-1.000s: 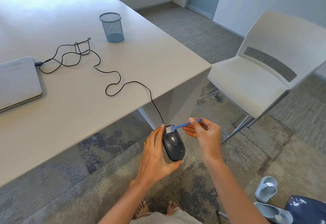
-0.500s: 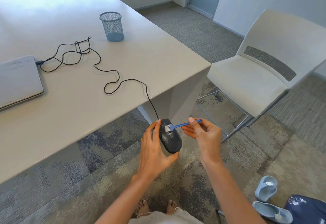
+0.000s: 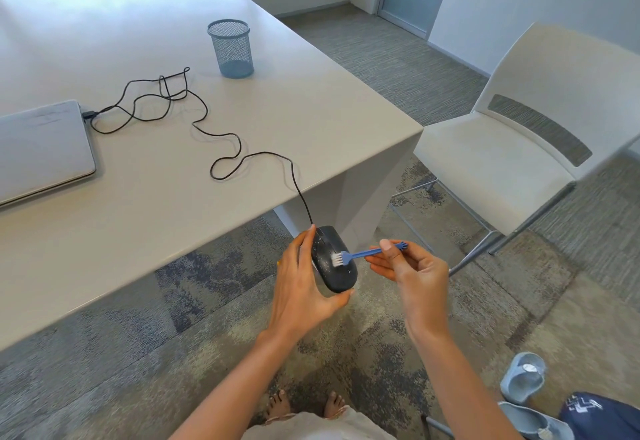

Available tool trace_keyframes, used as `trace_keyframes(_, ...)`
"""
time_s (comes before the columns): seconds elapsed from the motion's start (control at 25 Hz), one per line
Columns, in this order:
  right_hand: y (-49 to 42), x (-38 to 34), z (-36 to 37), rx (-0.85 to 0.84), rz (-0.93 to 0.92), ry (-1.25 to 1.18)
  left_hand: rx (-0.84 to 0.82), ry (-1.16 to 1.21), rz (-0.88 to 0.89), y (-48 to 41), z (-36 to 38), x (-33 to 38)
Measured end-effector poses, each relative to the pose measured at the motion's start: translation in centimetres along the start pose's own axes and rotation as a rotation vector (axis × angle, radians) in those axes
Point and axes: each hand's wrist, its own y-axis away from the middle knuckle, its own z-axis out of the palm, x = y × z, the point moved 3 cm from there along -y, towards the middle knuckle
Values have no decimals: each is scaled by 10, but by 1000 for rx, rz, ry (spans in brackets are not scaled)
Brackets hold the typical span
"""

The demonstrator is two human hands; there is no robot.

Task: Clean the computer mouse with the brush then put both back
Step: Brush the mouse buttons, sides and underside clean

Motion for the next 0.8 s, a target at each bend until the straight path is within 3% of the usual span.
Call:
trace_keyframes(0.32, -4, 6, -31, 112, -18, 24, 12, 35, -11, -4, -3, -4)
trace_keyframes(0.56, 7, 8, -22, 38, -28, -17, -2, 57, -3, -6, -4, 1)
trace_keyframes(0.68, 0, 0, -26, 97, -116, 42, -53, 79, -16, -5, -4, 0)
trace_keyframes(0.8, -10, -22, -8, -19, -296, 195, -98, 72, -10, -5, -5, 1)
